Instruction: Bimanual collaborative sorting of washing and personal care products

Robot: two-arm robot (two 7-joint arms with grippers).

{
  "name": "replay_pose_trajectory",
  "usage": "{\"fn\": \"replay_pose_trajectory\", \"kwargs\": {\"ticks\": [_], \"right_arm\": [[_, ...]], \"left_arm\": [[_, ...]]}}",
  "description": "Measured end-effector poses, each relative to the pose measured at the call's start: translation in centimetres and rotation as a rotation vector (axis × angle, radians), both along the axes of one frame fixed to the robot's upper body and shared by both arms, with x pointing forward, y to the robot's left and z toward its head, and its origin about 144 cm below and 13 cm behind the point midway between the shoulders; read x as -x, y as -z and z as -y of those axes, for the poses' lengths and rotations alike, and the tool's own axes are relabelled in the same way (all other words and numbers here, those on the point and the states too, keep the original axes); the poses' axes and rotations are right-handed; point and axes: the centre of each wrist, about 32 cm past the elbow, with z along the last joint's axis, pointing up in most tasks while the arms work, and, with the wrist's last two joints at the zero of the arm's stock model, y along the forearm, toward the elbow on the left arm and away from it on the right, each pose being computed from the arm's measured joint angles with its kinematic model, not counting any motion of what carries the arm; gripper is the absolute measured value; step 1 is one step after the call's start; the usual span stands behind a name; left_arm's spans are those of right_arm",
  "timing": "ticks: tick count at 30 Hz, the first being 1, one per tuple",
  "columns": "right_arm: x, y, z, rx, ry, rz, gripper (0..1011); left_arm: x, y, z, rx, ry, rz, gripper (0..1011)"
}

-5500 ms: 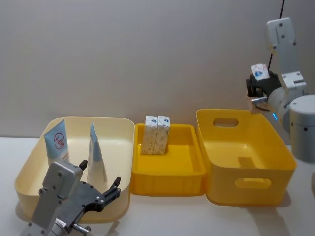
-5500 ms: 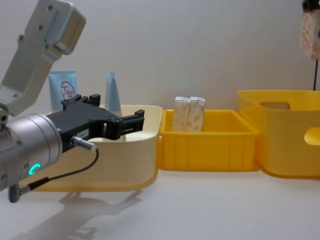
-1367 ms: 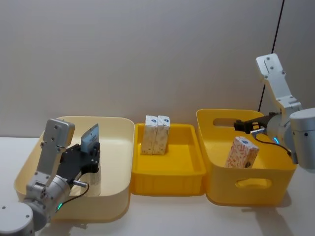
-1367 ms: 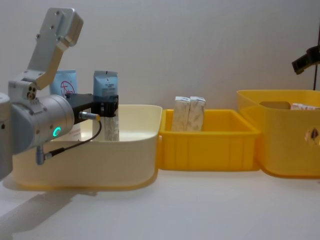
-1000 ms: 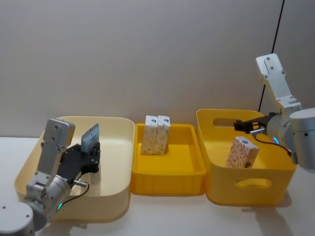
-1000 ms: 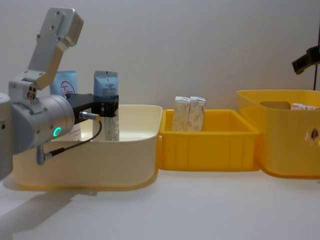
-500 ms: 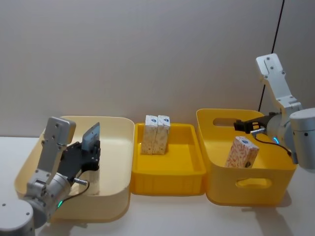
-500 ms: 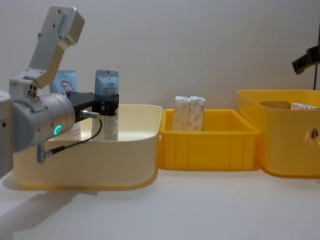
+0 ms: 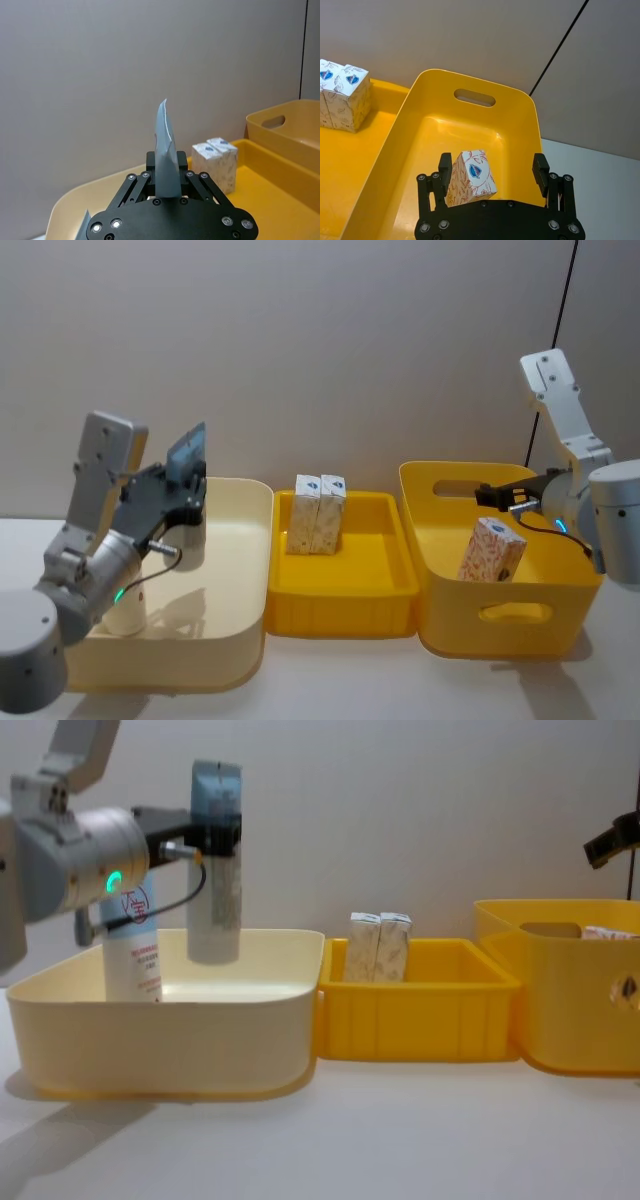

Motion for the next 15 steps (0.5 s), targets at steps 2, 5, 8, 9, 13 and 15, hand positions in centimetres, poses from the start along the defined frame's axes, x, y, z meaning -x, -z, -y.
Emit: {"fn": "replay_pose_trajectory", "kwargs": {"ticks": [2,5,8,9,13,15], "right_arm": [[0.0,0.0,0.0,0.0,0.0,0.0,1001],[-0.1,0.0,0.0,0.005,-0.002,0.002,1001],[-0.2,0.1,0.0,0.016,-0.013,0.011,1001],[-0.2,0.1,0.0,0.02,-0.017,0.014,1001],[-0.4,0.2,-0.1,0.048,-0.051,0.037,1001],[-0.4,0.2,-0.2,0.061,-0.071,0.048,1001]], "left_arm": [[-0.1,-0.6,0.0,0.003,0.005,0.012,224],[-0.3,-1.6,0.1,0.012,0.015,0.027,224],[-0.6,-2.7,0.2,0.029,0.025,0.041,223],[-0.6,-2.8,0.2,0.032,0.028,0.041,224],[-1.1,-4.1,0.4,0.058,0.04,0.053,224],[-1.3,-4.5,0.4,0.068,0.044,0.054,224]]}}
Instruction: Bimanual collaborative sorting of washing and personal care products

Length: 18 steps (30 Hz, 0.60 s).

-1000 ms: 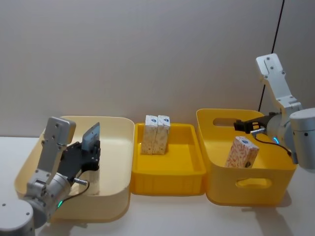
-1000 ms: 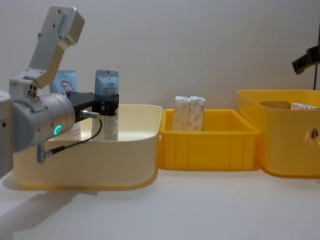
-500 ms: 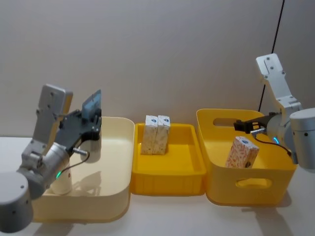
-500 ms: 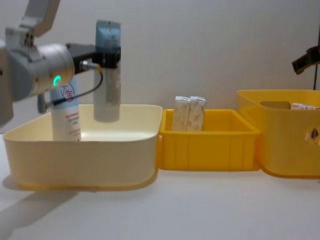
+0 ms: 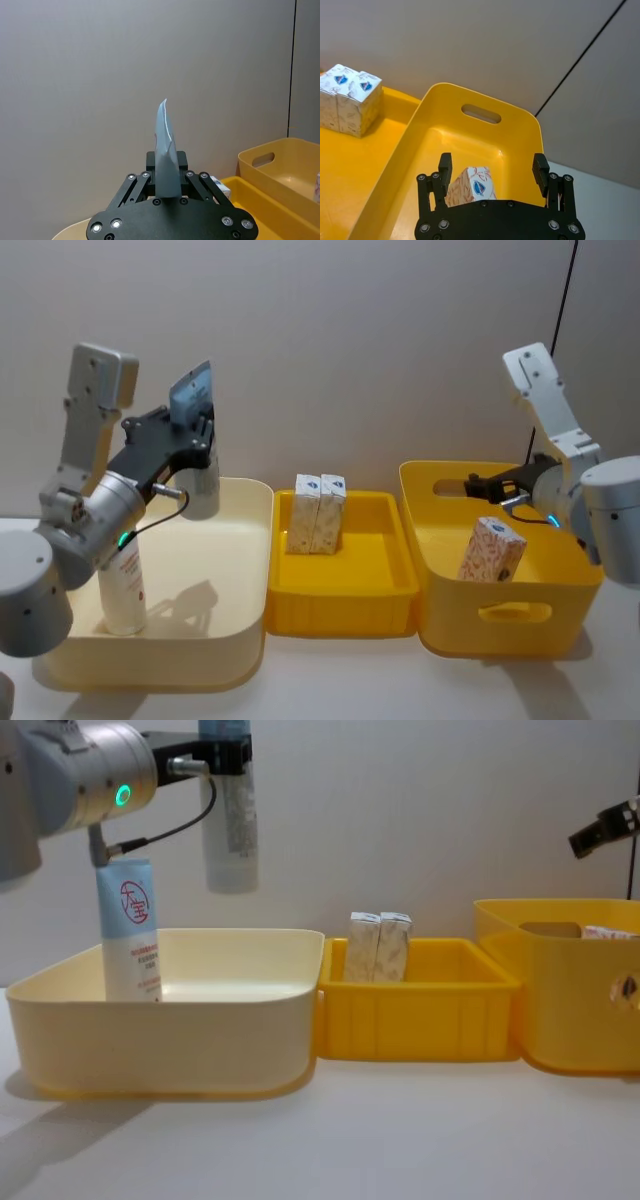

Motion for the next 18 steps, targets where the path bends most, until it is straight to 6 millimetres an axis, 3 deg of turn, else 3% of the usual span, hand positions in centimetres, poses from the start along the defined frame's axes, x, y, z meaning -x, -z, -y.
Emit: {"fn": "replay_pose_trajectory", "kwargs": {"ticks": [18], "right_arm": [[0.0,-0.3,-0.2,0.017,-0.23,0.063,1001]], "left_arm": [[-0.9,-1.4,0.0,0.05,-0.007,-0.005,224]]}}
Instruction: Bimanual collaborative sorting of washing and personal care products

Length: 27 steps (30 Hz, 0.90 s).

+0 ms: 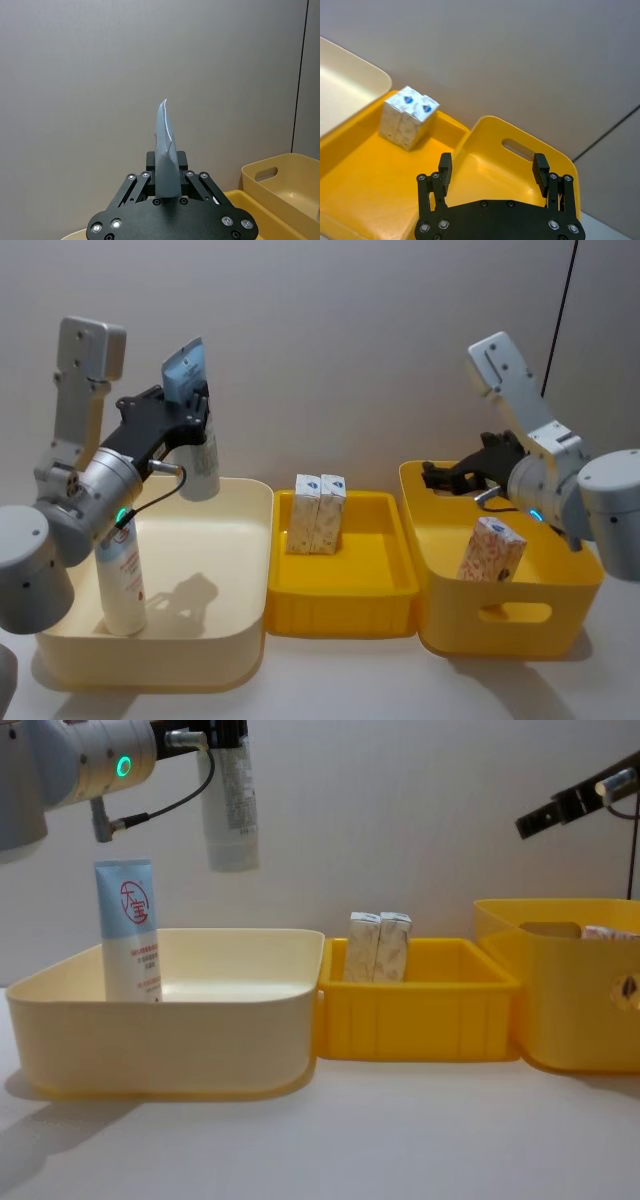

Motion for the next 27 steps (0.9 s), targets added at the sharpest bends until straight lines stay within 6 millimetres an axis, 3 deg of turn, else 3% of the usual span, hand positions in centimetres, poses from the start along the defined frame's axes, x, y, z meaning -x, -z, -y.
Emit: {"fn": "replay_pose_trajectory", "kwargs": {"ticks": [11,27], "right_arm": [[-0.2,0.0,-0.1,-0.01,-0.128,0.03,1001],[-0.2,1.2,-3.4,-0.072,-0.253,0.1,1001]], "left_arm": [[-0.5,-0.3,-0.1,0.025,-0.009,-0.001,223],[-1.0,-0.7,0.5,0.05,0.006,0.014,224]]}}
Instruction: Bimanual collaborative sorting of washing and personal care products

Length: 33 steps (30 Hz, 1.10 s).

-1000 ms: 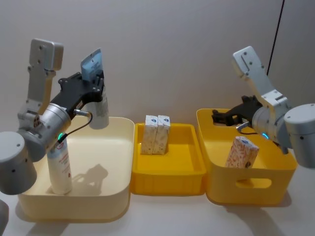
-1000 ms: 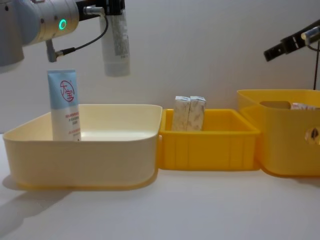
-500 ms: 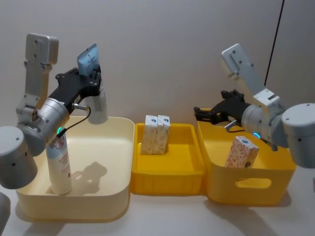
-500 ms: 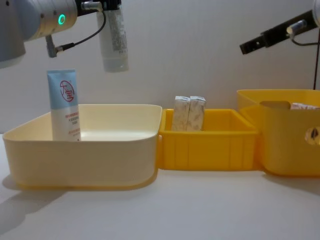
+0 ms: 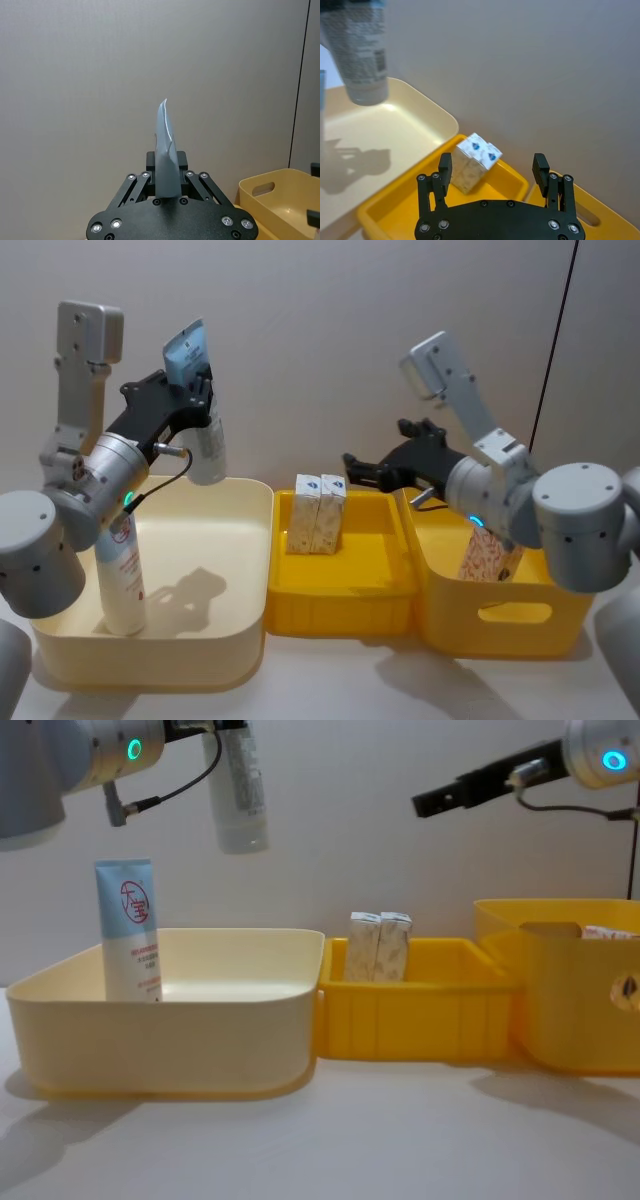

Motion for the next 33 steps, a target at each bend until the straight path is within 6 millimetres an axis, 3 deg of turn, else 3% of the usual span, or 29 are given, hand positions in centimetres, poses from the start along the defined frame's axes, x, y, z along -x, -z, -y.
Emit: {"fn": "replay_pose_trajectory", "kwargs": {"ticks": [18,33], "right_arm": [[-0.7,0.2,-4.0,-0.09,-0.244,-0.057,1001],[-2.2,-0.4,-8.6,-0.1,-0.43,-0.111,1001]], "left_arm": [[-0.1,0.0,0.5,-0.001,0.043,0.011,223],[0.1,-0.1,0.5,-0.015,0.049,0.021,223]]}}
